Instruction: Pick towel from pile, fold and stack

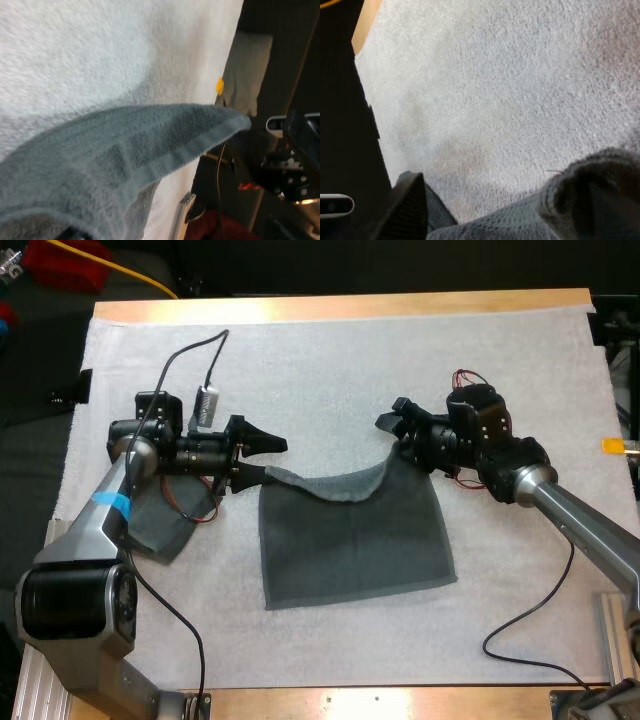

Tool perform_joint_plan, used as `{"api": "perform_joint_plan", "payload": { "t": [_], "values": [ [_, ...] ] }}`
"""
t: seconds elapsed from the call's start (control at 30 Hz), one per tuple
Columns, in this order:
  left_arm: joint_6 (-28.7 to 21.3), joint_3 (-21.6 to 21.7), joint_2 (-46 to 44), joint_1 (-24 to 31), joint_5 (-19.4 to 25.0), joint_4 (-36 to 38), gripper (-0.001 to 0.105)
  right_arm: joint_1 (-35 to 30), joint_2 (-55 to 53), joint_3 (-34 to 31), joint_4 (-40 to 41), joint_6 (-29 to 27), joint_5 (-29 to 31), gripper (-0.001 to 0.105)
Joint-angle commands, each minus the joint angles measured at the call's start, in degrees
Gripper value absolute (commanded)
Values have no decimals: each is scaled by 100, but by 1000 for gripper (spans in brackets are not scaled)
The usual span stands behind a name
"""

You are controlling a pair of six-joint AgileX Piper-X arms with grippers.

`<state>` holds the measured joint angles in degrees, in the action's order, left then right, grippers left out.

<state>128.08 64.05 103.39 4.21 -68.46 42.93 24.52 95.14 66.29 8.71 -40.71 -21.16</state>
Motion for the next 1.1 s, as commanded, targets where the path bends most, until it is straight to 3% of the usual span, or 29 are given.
{"api": "perform_joint_plan", "payload": {
  "t": [0.0,0.63,0.73,0.9,1.07],
  "values": [
    [65,30,-9,41,-99,-65,66,-43,-1,10,-36,16,15,61],
    [91,30,-9,83,-87,-940,66,-721,-1,10,-117,117,-169,61],
    [91,30,-9,83,-87,-1093,66,-720,-1,10,-117,-375,-514,61],
    [91,30,-26,104,-87,-1428,66,-720,-40,10,-73,-1382,-1613,61],
    [91,46,-148,113,-71,-1458,66,-703,-292,10,292,-1902,-1803,61]
  ]
}}
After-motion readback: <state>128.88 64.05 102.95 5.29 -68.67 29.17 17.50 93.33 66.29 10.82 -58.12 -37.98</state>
